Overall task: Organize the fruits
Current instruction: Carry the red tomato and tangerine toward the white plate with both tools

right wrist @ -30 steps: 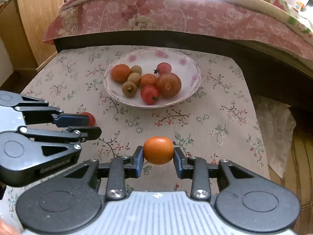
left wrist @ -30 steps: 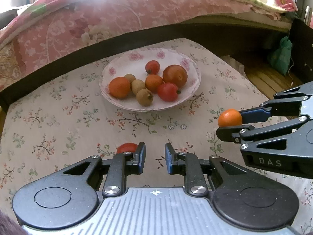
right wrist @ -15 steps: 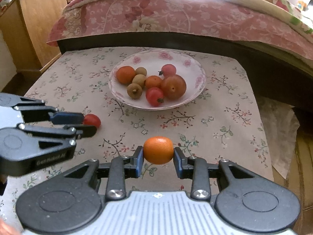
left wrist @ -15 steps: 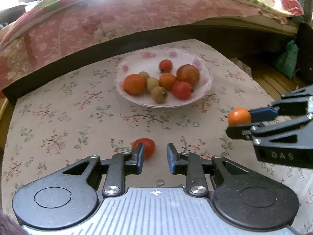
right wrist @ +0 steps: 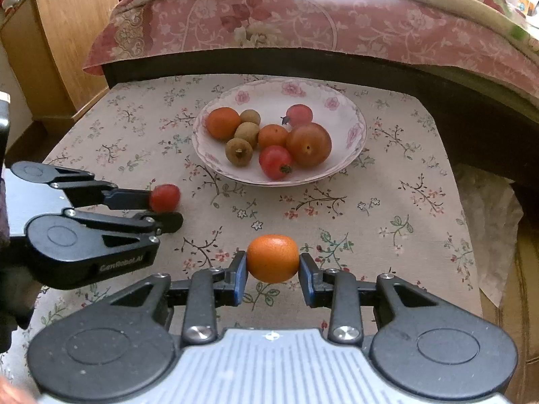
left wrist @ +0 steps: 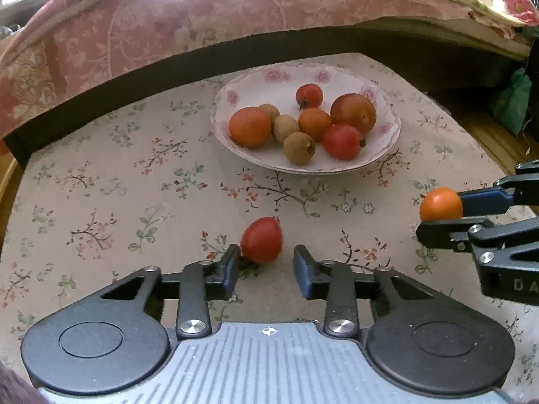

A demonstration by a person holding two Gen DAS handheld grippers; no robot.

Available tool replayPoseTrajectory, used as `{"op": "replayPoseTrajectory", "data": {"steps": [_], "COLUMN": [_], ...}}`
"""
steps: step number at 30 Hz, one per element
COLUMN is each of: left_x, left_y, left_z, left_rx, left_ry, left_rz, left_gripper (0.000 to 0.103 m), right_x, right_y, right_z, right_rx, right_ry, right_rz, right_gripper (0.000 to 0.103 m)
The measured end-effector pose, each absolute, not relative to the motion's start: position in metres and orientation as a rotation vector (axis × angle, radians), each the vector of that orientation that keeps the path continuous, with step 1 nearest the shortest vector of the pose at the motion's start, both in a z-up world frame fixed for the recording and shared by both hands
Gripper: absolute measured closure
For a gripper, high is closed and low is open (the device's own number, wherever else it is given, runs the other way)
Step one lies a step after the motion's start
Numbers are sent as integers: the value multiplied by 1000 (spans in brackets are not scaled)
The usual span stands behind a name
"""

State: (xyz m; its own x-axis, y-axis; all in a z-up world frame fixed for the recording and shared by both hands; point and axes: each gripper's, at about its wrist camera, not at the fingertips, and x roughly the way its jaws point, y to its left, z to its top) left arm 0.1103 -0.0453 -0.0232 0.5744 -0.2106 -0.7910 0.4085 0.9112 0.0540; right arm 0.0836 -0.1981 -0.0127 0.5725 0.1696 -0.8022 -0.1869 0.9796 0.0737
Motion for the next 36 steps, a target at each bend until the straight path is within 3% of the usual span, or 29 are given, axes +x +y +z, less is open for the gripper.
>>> {"op": "replayPoseTrajectory", "data": {"steps": [22, 31, 34, 36], "left_x": [108, 115, 117, 118], "left_y": [-52, -52, -53, -56], "left_z": [-20, -22, -24, -25], "left_rx": [259, 239, 235, 234], "left_ry": [881, 885, 881, 883], "left_rz": [-388, -388, -390, -403], "left_gripper": [72, 56, 57, 65], "right_x": [85, 85, 85, 85], "right_y": [-201, -201, -201, -202], "right_z": [-14, -15, -16, -16], "right_rx": [-6, -2, -1, -1], "right_ry": [940, 944, 947, 948], "right_rz": [206, 209, 208, 206], "right_gripper": [70, 69, 69, 70]}}
